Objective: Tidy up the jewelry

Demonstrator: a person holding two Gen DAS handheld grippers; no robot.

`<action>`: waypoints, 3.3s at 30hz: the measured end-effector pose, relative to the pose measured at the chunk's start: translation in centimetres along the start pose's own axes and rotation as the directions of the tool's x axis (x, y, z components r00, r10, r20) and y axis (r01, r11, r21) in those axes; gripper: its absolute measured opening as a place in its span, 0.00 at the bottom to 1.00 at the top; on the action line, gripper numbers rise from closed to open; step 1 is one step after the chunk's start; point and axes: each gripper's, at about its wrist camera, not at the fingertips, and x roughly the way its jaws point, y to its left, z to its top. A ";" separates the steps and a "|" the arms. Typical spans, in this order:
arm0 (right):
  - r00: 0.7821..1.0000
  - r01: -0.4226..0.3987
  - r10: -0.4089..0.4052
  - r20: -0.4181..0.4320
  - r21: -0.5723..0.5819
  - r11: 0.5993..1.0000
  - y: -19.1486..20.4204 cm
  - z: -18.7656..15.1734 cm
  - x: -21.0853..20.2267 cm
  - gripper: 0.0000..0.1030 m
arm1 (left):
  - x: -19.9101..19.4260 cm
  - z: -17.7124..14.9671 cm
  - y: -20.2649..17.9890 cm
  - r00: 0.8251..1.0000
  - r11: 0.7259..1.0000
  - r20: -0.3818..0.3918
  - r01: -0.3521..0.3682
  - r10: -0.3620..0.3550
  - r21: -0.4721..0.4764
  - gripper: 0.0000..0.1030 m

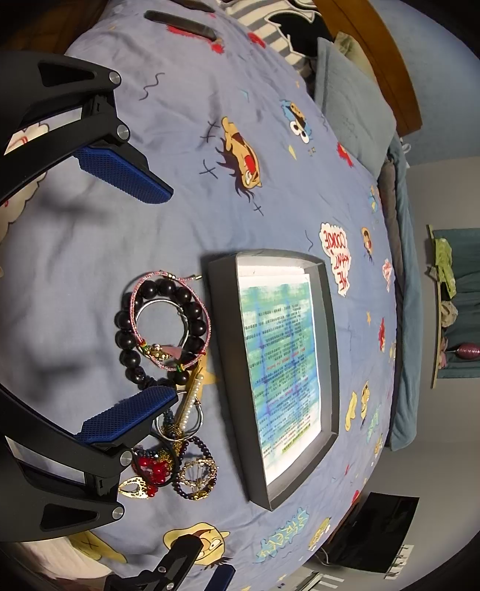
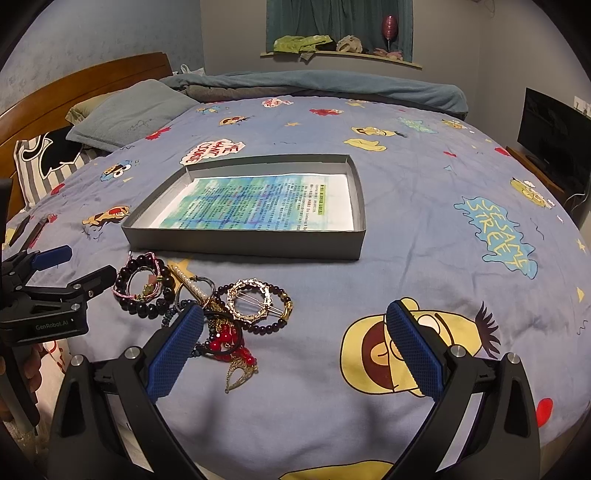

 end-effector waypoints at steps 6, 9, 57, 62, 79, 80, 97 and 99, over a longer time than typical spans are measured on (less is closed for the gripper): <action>1.000 -0.007 0.007 -0.016 0.000 1.000 -0.2 -0.2 0.5 0.95 | 0.5 -0.4 0.2 1.000 1.000 -0.004 0.007 -0.007 0.015 0.95; 1.000 -0.021 0.021 -0.023 -0.008 1.000 -0.2 -0.5 1.0 0.95 | 0.9 -0.5 0.6 0.999 0.999 -0.006 0.035 -0.035 0.016 0.95; 0.990 -0.123 0.127 -0.057 0.061 0.990 -1.3 -1.8 4.9 0.34 | 3.0 -2.7 3.4 0.977 0.977 0.011 0.215 -0.215 -0.012 0.03; 0.992 -0.113 0.116 -0.055 0.049 0.992 -1.0 -1.6 5.3 0.27 | 1.7 -2.2 3.4 0.974 0.976 0.063 0.219 -0.219 0.003 0.03; 0.986 -0.164 0.163 0.019 0.028 0.986 -0.9 0.4 3.8 0.06 | 0.1 -1.5 2.8 0.960 0.967 0.121 0.247 -0.252 0.057 0.03; 0.986 -0.165 0.164 0.030 0.014 0.986 -0.6 0.7 3.4 0.06 | -0.1 -1.4 2.8 0.957 0.965 0.125 0.256 -0.262 0.059 0.03; 0.973 -0.160 0.170 0.155 -0.074 0.984 0.5 4.3 -0.7 0.00 | -2.6 0.8 2.8 0.935 0.955 0.199 0.280 -0.294 0.095 0.02; 0.972 -0.155 0.166 0.166 -0.077 0.985 0.4 4.7 -1.0 0.00 | -2.5 1.0 2.8 0.934 0.955 0.201 0.281 -0.294 0.091 0.02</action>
